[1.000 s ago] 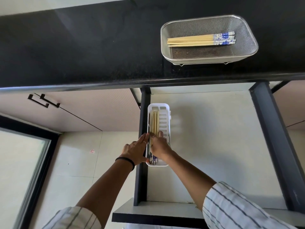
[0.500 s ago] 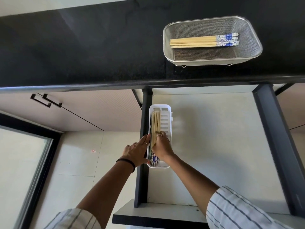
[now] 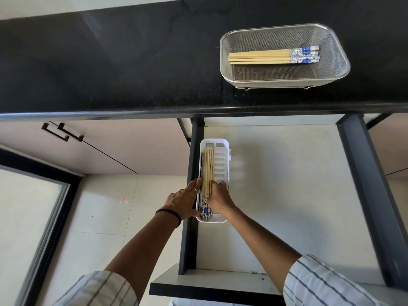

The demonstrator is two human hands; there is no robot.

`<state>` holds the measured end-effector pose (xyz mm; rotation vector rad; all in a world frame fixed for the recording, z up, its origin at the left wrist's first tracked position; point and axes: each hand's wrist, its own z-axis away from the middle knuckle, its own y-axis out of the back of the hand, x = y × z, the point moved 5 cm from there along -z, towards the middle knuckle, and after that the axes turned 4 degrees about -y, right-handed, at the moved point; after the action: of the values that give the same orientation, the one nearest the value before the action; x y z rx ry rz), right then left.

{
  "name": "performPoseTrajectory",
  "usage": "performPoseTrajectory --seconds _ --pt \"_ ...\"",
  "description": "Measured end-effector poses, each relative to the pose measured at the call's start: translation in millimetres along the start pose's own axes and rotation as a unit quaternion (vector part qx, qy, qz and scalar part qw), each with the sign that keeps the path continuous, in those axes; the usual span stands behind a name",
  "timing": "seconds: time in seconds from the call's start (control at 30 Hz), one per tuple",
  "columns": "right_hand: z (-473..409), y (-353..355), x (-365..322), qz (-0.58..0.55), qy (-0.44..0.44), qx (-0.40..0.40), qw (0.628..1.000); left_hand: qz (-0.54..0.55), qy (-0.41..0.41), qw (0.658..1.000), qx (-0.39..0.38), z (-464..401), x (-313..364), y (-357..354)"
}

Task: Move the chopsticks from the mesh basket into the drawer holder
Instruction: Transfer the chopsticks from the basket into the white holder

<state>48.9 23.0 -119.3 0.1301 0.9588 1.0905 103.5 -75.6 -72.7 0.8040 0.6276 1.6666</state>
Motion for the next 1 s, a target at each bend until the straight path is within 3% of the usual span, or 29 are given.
performPoseTrajectory --seconds 0.2,0.4,0.63,0.77,1.0 --pt "-9.0 2.7 -13.2 0.098 0.049 0.004 0.994 0.001 0.0 1.0 -0.003 -0.9 -0.3 -1.1" --pt "-3.5 -7.4 -7.0 0.102 0.053 -0.013 0.993 0.013 -0.009 1.0 0.0 -1.3 -1.0 -0.4" --pt "-6.1 4.1 -3.7 -0.087 0.041 0.008 0.995 0.015 -0.012 1.0 -0.002 -1.7 -2.1 -0.5" --pt "-3.4 1.2 6.2 -0.195 -0.04 -0.003 0.98 0.014 -0.012 1.0 -0.003 -2.3 -2.3 -1.2" --pt "3.9 0.5 5.6 -0.253 -0.104 -0.025 0.962 0.016 -0.01 1.0 0.0 -2.5 -4.5 -3.7"
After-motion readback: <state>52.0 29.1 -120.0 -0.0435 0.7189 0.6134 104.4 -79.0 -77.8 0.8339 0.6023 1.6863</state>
